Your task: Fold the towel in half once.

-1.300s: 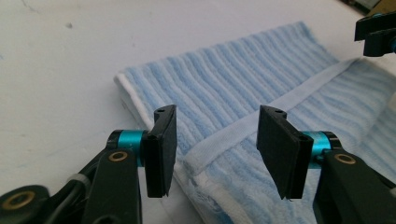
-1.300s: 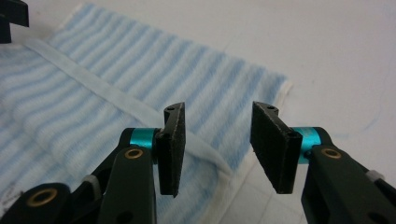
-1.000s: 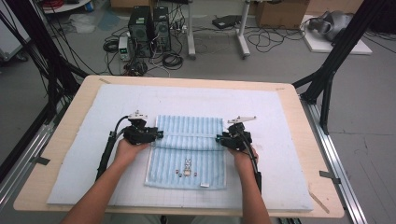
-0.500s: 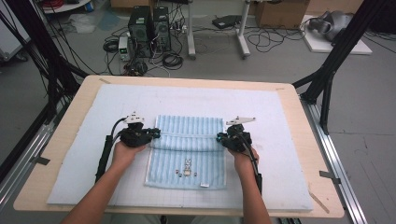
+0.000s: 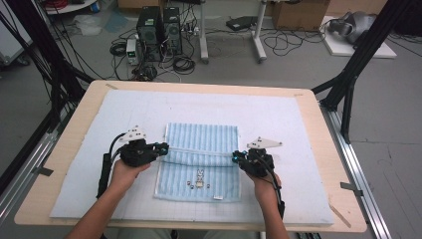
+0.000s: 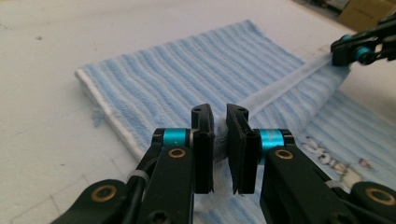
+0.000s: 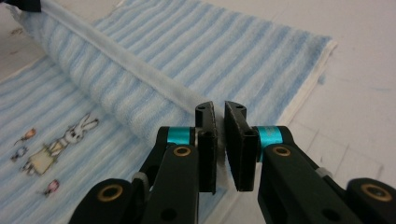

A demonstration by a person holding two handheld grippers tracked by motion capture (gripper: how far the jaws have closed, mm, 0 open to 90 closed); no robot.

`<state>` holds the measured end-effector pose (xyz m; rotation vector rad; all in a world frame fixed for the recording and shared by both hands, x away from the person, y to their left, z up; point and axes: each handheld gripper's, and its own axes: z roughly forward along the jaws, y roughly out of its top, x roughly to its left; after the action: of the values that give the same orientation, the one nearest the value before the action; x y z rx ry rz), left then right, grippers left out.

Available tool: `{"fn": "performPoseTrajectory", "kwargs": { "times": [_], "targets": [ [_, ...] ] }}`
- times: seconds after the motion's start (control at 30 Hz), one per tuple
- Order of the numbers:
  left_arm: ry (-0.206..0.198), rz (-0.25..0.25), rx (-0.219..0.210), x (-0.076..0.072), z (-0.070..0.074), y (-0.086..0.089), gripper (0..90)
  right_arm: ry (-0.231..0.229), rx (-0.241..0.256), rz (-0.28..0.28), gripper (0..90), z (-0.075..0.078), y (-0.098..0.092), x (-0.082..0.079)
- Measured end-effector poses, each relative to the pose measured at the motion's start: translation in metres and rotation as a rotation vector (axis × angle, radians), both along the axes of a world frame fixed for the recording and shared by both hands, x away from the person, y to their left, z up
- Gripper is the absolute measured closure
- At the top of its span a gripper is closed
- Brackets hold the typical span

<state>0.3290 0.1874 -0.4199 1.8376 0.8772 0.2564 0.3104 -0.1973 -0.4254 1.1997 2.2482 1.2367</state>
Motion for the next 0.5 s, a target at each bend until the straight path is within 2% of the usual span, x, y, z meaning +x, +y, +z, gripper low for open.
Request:
{"fn": "performPoseTrajectory", "kwargs": {
  "times": [0.13, 0.2, 0.37, 0.43, 0.5],
  "targets": [
    [0.009, -0.018, 0.001, -0.012, -0.002, 0.002, 81.2, -0.012, 0.028, 0.004, 83.3, -0.003, -0.004, -0.014],
    [-0.001, -0.013, -0.017, -0.018, -0.002, 0.003, 81.4, -0.021, 0.034, 0.012, 83.4, -0.003, -0.005, -0.02],
    [0.007, -0.037, 0.006, -0.031, -0.004, 0.007, 81.4, -0.045, 0.04, 0.029, 83.4, 0.001, -0.004, -0.032],
    [0.006, -0.041, -0.006, -0.035, -0.004, 0.009, 81.4, -0.047, 0.043, 0.035, 83.4, 0.002, -0.005, -0.036],
    [0.006, -0.046, -0.001, -0.038, -0.005, 0.01, 81.4, -0.049, 0.041, 0.04, 83.4, 0.002, -0.004, -0.04]
  ]
}}
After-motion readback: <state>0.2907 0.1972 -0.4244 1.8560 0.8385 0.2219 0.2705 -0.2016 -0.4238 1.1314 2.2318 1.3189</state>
